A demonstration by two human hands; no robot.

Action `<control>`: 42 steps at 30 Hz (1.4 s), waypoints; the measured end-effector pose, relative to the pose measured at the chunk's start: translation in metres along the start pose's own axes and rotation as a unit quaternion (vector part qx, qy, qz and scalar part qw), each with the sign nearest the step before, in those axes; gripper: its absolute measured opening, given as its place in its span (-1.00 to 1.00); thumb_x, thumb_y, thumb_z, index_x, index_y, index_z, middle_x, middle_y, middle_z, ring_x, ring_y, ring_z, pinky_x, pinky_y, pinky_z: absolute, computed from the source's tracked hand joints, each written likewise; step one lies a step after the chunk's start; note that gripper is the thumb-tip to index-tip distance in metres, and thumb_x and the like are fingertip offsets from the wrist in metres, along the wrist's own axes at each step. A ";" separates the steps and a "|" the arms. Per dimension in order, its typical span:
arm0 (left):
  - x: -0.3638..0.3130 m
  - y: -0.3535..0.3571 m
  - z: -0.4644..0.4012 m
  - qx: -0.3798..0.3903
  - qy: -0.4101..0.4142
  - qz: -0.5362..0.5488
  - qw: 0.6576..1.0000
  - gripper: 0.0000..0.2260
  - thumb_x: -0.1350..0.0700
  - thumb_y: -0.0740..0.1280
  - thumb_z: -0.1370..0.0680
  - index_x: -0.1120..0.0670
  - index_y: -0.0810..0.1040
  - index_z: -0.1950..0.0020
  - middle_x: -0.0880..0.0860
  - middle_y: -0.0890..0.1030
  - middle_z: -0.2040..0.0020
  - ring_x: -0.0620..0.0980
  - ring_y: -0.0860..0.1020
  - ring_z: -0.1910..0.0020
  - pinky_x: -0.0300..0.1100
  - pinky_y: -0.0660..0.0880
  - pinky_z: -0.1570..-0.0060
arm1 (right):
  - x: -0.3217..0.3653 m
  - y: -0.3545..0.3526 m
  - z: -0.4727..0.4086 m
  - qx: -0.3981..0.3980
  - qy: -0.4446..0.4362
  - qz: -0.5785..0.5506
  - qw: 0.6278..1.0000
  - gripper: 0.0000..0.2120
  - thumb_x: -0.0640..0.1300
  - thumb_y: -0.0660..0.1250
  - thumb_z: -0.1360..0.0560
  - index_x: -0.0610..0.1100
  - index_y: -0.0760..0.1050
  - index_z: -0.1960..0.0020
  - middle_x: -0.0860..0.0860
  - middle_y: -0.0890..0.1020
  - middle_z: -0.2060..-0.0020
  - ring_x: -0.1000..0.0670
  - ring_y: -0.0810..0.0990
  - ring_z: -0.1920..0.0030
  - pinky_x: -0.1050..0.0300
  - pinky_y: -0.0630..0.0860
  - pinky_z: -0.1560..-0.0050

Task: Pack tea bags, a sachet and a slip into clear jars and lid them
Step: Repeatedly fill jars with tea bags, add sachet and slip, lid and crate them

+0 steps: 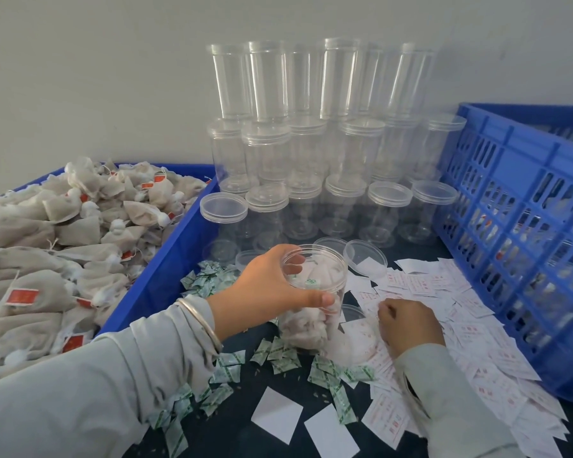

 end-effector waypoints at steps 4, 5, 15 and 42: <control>0.001 0.000 -0.001 -0.001 0.001 -0.007 1.000 -0.11 -0.35 0.49 0.03 -0.14 0.32 -0.23 -0.25 0.49 -0.11 -0.28 0.49 -0.13 -0.27 0.44 -0.13 | -0.001 0.001 -0.002 -0.015 0.022 -0.028 0.999 -0.68 -0.11 0.16 -0.57 -0.15 0.51 0.31 -0.05 0.51 0.42 -0.01 0.41 0.37 0.20 0.30 0.35; 0.001 0.000 0.000 0.000 0.002 -0.006 1.000 -0.11 -0.35 0.49 0.02 -0.13 0.32 -0.25 -0.25 0.49 -0.11 -0.29 0.49 -0.13 -0.27 0.43 -0.14 | -0.002 0.001 -0.001 -0.021 0.028 -0.050 0.998 -0.68 -0.13 0.18 -0.56 -0.18 0.52 0.31 -0.09 0.54 0.40 -0.03 0.42 0.37 0.18 0.32 0.33; 0.002 0.003 0.000 0.010 0.009 0.009 1.000 -0.19 -0.30 0.54 -0.01 -0.19 0.31 -0.18 -0.28 0.48 -0.09 -0.31 0.47 -0.13 -0.32 0.41 -0.10 | 0.017 -0.025 0.012 -0.306 -0.126 -0.231 0.915 -0.90 -0.39 0.50 -0.32 -0.27 0.68 0.17 -0.13 0.69 0.24 -0.05 0.59 0.19 0.14 0.42 0.02; 0.004 0.002 -0.001 0.008 0.047 -0.026 0.999 -0.29 -0.17 0.59 -0.19 -0.16 0.34 -0.24 -0.28 0.47 -0.13 -0.35 0.45 -0.10 -0.48 0.37 0.08 | 0.095 -0.064 0.047 -0.159 -0.319 -0.351 0.866 -0.84 -0.14 0.41 -0.44 -0.14 0.66 0.01 0.17 0.62 0.14 0.17 0.57 0.04 0.28 0.48 -0.05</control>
Point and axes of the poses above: each hand's wrist, its own z-axis away from the middle knuckle, its own y-axis out of the palm, x = y × z, the point moved 1 cm from there along -z, towards the middle knuckle
